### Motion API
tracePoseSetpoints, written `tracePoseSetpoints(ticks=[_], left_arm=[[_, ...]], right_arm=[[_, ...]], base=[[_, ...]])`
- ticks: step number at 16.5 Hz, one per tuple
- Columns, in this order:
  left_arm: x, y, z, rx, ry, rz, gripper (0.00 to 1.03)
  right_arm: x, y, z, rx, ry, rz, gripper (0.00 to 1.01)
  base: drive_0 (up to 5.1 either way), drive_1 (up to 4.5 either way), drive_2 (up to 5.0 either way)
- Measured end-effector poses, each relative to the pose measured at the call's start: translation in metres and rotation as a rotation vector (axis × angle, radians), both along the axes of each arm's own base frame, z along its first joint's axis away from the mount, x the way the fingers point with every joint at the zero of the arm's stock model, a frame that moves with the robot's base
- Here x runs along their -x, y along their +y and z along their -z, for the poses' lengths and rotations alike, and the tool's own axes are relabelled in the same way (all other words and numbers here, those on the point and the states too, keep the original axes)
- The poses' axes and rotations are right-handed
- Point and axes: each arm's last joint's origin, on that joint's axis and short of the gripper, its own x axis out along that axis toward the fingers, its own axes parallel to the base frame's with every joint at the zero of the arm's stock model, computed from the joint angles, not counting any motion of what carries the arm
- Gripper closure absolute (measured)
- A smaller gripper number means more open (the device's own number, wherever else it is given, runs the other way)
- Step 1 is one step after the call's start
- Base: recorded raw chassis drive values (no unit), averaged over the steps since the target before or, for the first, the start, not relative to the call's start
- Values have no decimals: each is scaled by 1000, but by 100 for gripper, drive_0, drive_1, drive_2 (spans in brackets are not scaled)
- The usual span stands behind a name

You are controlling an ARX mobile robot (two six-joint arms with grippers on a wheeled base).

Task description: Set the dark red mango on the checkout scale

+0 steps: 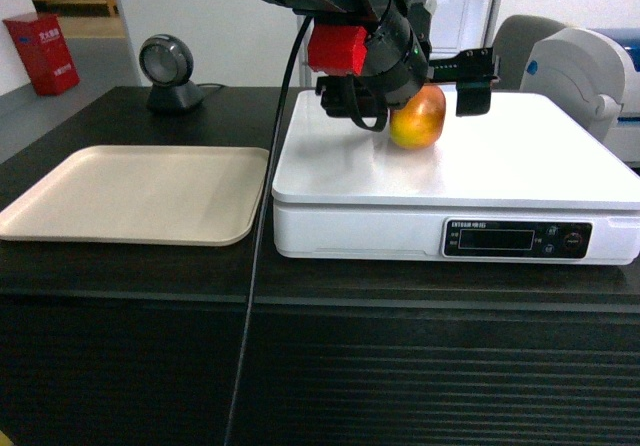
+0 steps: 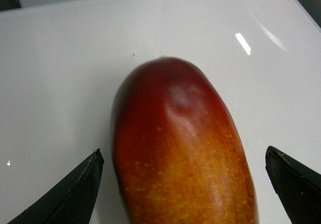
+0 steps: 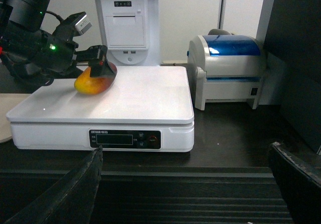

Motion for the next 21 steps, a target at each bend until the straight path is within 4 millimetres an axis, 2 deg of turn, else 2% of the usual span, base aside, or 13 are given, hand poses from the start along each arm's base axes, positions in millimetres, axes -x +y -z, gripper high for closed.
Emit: tracePoseSetpoints(ticks=[3, 6, 9, 12, 16, 19, 21], left_arm=[[6, 1, -11, -27, -82, 31, 5], [20, 3, -26, -74, -210, 119, 5], [37, 17, -42, -68, -341, 224, 5], [47, 66, -59, -60, -417, 210, 5], [57, 127, -73, -28, -407, 96, 5], [83, 195, -92, 51, -405, -154, 5], [100, 224, -99, 64, -414, -282, 5]], right_arm=[[0, 0, 0, 0, 0, 0, 3], [0, 0, 0, 0, 0, 0, 3], [0, 0, 0, 0, 0, 0, 3], [0, 0, 0, 0, 0, 0, 3], [0, 0, 0, 0, 0, 0, 3], [0, 0, 0, 0, 0, 0, 3], [0, 0, 0, 0, 0, 0, 3]], base=[[0, 0, 0], [0, 0, 0], [0, 0, 0], [0, 0, 0], [0, 0, 0], [0, 0, 0], [0, 0, 0]])
